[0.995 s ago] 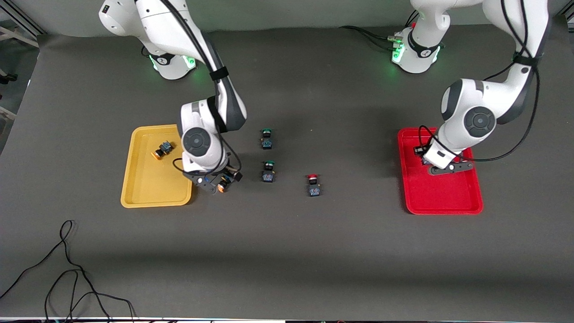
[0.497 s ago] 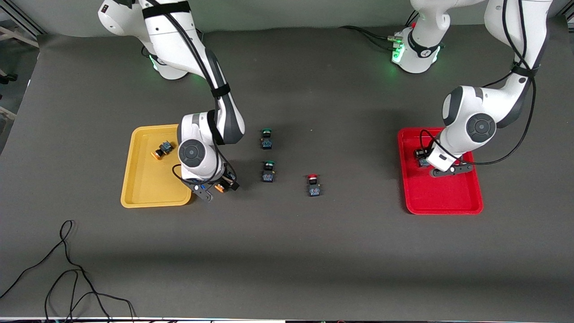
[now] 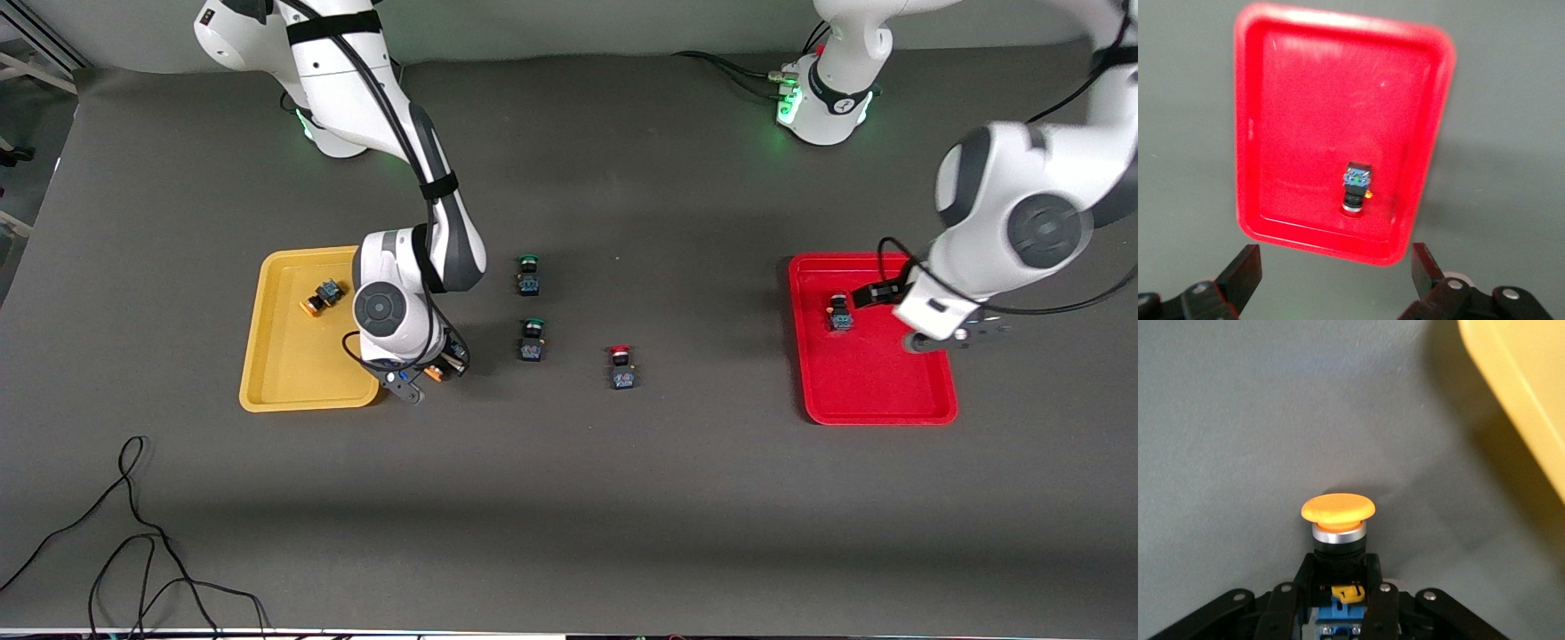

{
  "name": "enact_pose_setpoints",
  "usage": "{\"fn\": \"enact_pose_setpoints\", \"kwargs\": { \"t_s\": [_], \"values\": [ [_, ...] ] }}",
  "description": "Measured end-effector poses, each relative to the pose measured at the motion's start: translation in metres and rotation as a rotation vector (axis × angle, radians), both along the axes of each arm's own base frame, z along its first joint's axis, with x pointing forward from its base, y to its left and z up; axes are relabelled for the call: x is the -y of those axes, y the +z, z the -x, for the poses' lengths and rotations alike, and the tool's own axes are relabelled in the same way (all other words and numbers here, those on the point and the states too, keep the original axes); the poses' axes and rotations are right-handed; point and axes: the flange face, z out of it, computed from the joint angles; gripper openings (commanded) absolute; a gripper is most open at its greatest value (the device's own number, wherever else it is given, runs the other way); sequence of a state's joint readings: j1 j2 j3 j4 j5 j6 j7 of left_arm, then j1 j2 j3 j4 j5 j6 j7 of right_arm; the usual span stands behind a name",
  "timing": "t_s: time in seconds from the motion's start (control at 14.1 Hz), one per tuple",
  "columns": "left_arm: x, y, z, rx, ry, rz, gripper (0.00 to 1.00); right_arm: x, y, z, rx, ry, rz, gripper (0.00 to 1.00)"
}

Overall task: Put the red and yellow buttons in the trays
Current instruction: 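Carry the yellow button toward the yellow tray while the left gripper reaches another red button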

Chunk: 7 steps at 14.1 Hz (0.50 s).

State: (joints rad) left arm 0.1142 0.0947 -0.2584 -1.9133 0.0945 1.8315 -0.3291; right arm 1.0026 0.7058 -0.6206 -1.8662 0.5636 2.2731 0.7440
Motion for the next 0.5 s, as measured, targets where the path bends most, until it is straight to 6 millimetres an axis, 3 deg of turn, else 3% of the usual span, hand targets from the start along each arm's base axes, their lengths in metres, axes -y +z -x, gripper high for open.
{"fn": "enact_pose_setpoints", "kwargs": {
  "t_s": [0.14, 0.28, 0.36, 0.5],
  "values": [
    [0.033, 0.048, -0.022, 0.049, -0.037, 0.036, 1.0, 0.016, 0.019, -0.012, -0.022, -0.013, -0.024, 0.0],
    [0.078, 0.064, -0.046, 0.087, -0.056, 0.082, 1.0, 0.05, 0.06, -0.028, -0.047, 0.0, -0.073, 0.0],
    [0.103, 0.059, -0.056, 0.09, -0.047, 0.096, 1.0, 0.076, 0.084, -0.034, -0.052, 0.016, -0.097, 0.0],
    [0.163, 0.025, -0.069, 0.06, -0.03, 0.112, 1.0, 0.136, 0.123, -0.042, -0.05, 0.065, -0.135, 0.0]
  ]
}}
